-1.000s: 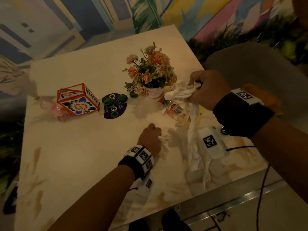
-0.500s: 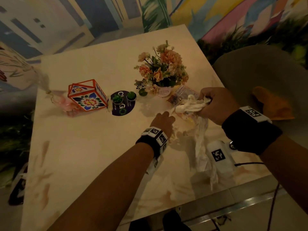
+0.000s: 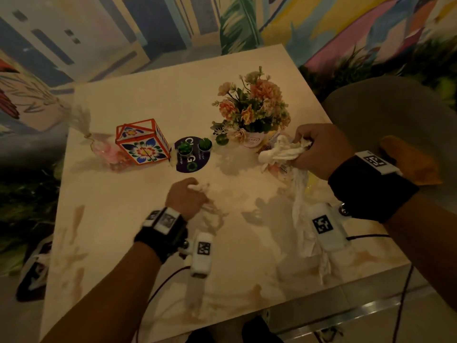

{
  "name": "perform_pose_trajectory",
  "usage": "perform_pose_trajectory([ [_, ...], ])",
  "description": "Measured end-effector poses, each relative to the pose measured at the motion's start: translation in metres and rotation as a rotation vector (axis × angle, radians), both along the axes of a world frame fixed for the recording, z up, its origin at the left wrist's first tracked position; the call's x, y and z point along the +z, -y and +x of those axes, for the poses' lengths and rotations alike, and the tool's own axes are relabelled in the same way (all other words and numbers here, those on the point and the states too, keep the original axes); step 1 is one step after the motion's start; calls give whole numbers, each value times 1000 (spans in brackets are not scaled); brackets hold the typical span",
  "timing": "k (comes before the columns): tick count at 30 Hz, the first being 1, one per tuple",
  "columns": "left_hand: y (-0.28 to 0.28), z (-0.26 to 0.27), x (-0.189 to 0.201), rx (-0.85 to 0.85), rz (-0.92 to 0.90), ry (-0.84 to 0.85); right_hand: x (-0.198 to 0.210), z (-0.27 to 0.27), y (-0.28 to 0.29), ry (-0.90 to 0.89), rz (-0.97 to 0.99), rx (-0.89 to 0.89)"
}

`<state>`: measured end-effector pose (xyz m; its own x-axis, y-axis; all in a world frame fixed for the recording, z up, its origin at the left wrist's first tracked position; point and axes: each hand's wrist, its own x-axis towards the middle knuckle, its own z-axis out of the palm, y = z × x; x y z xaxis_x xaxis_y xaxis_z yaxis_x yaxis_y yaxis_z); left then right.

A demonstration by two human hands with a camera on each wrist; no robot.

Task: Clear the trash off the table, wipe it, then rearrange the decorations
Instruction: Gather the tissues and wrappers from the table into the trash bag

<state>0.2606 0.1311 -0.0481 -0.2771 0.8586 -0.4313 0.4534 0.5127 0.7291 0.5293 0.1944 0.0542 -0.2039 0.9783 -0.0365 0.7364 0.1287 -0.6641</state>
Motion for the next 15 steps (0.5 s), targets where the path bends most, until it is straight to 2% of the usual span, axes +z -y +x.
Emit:
perform_pose_trajectory([
  [4,28,-46,10,220,57,297,3,-42,-3,43,-49,46],
  [9,61,-116,9,299,52,503,10,-111,7,54,-75,123],
  [15,102,-209,19,332,20,670,22,-215,30,6,13,152],
])
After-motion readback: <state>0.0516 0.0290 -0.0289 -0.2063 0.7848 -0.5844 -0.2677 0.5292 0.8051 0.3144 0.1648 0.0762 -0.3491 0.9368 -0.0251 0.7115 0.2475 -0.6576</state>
